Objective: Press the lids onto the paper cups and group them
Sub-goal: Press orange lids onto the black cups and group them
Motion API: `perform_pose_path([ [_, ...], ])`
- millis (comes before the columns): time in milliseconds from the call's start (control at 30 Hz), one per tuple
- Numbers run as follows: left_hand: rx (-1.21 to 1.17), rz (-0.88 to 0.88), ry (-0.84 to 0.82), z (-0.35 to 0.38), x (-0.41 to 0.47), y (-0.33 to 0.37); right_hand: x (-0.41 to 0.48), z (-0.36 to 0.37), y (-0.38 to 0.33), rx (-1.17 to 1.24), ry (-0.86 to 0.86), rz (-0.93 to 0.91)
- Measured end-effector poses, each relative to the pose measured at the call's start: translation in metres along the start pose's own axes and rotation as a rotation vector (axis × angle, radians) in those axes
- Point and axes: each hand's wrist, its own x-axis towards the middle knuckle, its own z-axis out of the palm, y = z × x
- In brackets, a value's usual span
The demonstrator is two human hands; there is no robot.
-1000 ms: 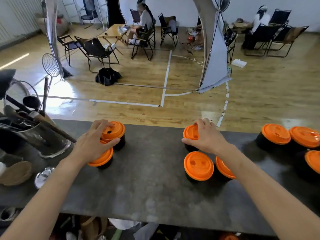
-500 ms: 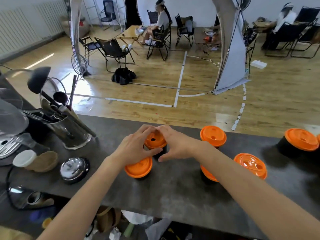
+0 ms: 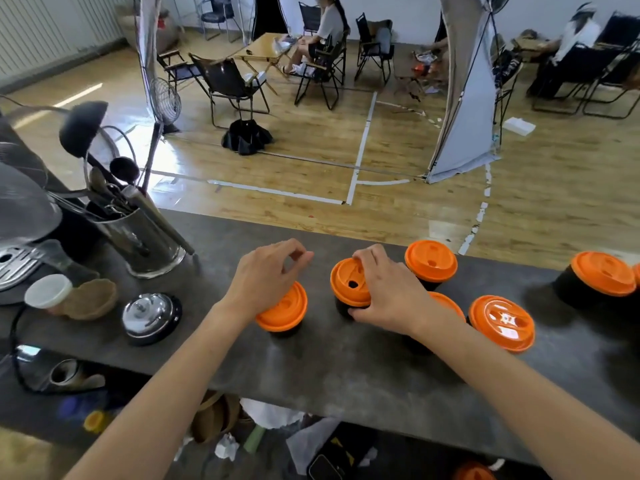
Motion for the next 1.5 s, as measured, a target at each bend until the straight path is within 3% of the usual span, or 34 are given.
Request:
perform_pose_path([
  [100, 0.026, -0.025, 0.023, -0.007, -0.003, 0.006, -0.007, 0.004, -0.003, -0.004, 0.044, 0.018],
  [300, -0.144, -0.103, -0.389, -0.024, -0.049, -0.007, -0.031, -0.002, -0.003, 0.056, 0.084, 0.03],
  [467, -0.213, -0.111, -0.206, -0.002, -0.057, 0.011, -0.095, -0.015, 0.049, 0.328, 0.351, 0.111],
  [567, -0.209, -0.087, -0.225, 0.013, -0.055, 0.033, -0.132, -0.013, 0.095, 0.393, 0.497, 0.201],
  [733, -0.169, -0.14, -0.197, 0.02, -0.063, 0.058, -0.156, 0.013, 0.142, 0.413, 0.272, 0.262],
  [800, -0.158, -0.168, -0.162, 0.014, -0.065, 0.064, -0.151, 0.025, 0.143, 0.47, 0.275, 0.269],
  [900, -0.166, -0.059, 0.093, 0.003, -0.07, 0.083, -0.148, 0.036, 0.143, 0.556, 0.414, 0.289],
  [1000, -0.219, 0.073, 0.291, 0.002, -0.077, 0.12, -0.164, 0.043, 0.147, 0.57, 0.433, 0.241],
  [1067, -0.269, 0.168, 0.286, 0.015, -0.079, 0.155, -0.18, 0.048, 0.154, 0.598, 0.431, 0.21],
  [1200, -0.432, 0.297, 0.096, 0.063, -0.084, 0.226, -0.201, 0.051, 0.168, 0.676, 0.453, 0.202],
  [1333, -0.584, 0.138, -0.155, 0.111, -0.094, 0.272, -0.214, 0.054, 0.185, 0.746, 0.447, 0.169],
  [1500, -0.805, -0.361, -0.357, 0.158, -0.092, 0.294, -0.225, 0.071, 0.195, 0.818, 0.421, 0.18],
])
